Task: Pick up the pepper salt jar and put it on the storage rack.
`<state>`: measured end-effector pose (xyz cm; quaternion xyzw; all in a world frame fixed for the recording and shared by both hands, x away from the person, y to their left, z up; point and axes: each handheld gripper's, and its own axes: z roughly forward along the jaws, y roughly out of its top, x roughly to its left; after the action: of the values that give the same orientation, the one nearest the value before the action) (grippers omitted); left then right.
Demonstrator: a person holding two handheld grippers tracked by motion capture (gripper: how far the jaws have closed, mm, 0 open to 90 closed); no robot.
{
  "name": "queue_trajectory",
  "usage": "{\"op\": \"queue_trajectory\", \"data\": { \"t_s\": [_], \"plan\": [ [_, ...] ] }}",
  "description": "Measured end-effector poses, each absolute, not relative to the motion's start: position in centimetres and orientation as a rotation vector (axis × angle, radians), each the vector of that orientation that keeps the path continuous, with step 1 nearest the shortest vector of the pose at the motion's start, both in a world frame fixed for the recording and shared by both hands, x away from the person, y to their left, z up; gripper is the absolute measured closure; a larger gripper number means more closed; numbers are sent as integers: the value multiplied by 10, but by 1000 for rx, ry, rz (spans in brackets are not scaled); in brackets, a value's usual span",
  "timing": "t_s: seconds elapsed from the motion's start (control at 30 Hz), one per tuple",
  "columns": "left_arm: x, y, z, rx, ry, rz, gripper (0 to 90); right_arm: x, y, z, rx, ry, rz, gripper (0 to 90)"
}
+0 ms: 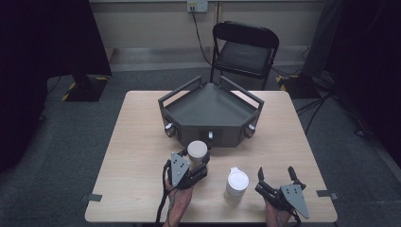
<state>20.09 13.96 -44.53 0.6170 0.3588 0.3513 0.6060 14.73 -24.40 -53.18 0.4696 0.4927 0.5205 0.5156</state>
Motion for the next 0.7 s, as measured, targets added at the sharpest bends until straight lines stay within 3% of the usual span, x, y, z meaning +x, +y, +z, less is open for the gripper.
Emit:
{"op": "queue_trajectory", "data": {
  "t_s": [0.7],
  "plan": [
    [209, 146, -433, 1421, 802, 806, 341, 147, -244, -532, 1127, 1185, 1252, 7]
  ]
}}
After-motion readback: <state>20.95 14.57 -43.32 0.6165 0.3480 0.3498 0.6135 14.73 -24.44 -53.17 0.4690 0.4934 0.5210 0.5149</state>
